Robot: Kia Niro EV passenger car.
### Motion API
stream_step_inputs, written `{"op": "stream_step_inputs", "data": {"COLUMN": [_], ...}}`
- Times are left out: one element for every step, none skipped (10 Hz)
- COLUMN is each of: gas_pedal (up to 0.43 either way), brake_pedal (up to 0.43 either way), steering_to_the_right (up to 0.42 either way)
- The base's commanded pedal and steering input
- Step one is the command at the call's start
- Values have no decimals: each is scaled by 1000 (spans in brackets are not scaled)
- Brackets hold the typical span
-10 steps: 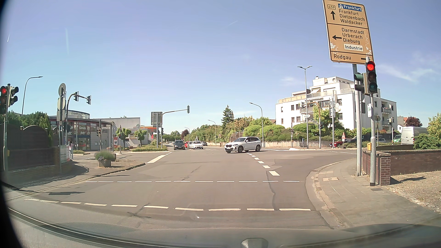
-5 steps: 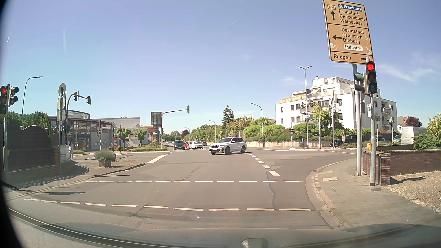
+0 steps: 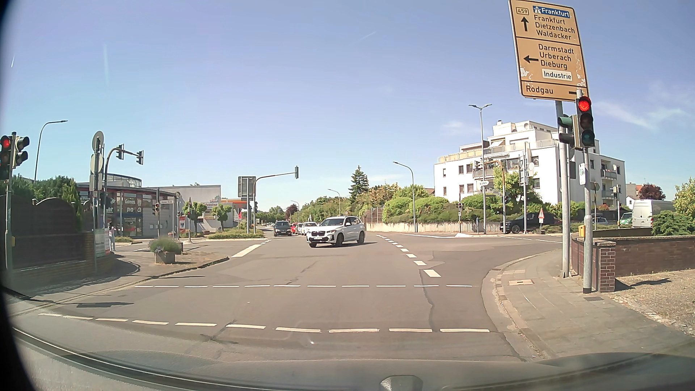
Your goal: Follow the waypoints while adhering to traffic rules and regulations
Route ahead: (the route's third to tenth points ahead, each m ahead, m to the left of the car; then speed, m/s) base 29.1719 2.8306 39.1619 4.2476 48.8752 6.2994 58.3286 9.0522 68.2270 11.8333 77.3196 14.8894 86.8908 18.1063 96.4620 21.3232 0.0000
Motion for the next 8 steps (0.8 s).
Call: {"op": "stream_step_inputs", "data": {"gas_pedal": [0,0,0,0,0,0,0,0], "brake_pedal": [366,366,366,366,366,366,366,366], "steering_to_the_right": [-5,-5,-5,-5,-5,-5,-5,-5]}}
